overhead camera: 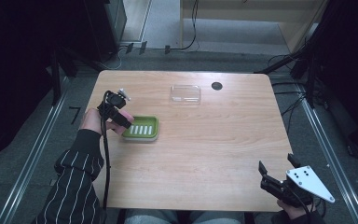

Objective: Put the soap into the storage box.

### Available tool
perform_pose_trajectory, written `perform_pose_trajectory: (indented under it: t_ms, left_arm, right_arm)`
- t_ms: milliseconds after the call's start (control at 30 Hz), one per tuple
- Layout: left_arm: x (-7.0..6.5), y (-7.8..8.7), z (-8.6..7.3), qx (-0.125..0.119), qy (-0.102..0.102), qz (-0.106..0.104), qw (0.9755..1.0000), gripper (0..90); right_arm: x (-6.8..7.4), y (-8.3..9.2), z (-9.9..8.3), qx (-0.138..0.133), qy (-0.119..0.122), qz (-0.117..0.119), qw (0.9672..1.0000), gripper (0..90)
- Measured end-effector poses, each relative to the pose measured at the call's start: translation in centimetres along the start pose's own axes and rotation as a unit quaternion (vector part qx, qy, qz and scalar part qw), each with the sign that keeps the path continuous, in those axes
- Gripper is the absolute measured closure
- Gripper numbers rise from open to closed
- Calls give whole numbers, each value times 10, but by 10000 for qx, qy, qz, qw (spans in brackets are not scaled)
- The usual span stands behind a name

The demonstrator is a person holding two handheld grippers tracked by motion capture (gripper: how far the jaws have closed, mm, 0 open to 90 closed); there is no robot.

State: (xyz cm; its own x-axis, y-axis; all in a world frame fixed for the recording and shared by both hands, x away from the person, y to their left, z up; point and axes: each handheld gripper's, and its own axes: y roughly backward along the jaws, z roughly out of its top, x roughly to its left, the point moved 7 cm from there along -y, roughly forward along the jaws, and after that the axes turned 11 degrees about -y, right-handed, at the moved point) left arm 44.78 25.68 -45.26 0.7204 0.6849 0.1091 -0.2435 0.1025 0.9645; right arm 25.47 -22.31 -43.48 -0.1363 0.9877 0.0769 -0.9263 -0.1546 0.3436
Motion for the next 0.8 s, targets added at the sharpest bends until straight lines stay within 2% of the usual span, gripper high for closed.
perform_pose_trajectory:
  t_ms: [200, 333, 533, 800]
  left_arm:
    - [-2, 0, 4, -15, -135, -67, 9999, 386]
    - [-6, -1, 9, -31, -350, -63, 9994, 386]
    - [-7, -2, 13, -82, -442, -101, 9989, 386]
    - [-12, -4, 23, -120, -770, -100, 9969, 386]
  right_arm:
    - [-1, 1, -1, 9, -12, -11, 10000, 138]
    - [-1, 2, -1, 6, 3, -22, 10000, 138]
    - [-2, 3, -1, 24, -10, -52, 10000, 138]
    - [-5, 7, -3, 17, -13, -116, 9999, 137]
